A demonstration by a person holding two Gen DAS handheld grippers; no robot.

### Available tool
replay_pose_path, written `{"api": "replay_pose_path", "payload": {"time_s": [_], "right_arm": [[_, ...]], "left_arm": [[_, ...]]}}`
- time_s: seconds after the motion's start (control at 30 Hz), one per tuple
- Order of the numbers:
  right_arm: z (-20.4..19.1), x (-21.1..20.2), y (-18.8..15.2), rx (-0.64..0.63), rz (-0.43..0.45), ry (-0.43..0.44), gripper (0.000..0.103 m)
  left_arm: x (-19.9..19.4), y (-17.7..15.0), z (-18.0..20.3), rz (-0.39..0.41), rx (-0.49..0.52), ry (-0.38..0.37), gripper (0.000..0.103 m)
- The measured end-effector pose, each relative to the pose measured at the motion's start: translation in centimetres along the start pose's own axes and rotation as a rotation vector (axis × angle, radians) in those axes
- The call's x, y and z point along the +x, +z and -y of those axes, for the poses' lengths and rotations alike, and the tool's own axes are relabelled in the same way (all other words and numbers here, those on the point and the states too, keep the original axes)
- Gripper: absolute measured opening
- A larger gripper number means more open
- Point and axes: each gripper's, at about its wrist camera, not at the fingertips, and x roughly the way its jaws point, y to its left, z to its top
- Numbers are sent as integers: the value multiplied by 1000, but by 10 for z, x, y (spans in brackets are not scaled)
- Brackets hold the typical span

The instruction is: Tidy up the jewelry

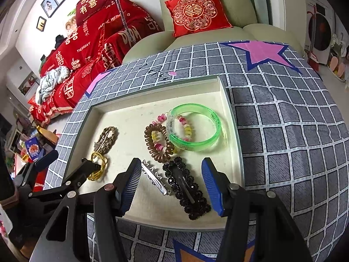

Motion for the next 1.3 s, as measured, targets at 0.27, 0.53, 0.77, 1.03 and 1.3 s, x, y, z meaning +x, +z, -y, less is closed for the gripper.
{"api": "replay_pose_path", "payload": {"time_s": [0.27,0.53,0.77,1.03,1.3], "right_arm": [[-4,-3,0,-39,14,-37,82],[-9,-1,-1,-68,6,-50,92],[-18,-10,-4,-100,35,-84,103],[-23,-19,-18,-121,-6,-76,103],[-32,-39,-36,-182,11,-130,103]], "left_arm": [[2,-6,-7,-14,-24,16,103],[-1,-9,-7,-22,-14,41,103],[-7,-17,-11,-26,-21,36,103],[-24,-28,-11,-20,6,40,103],[-45,-45,-16,-44,-17,6,103]]}}
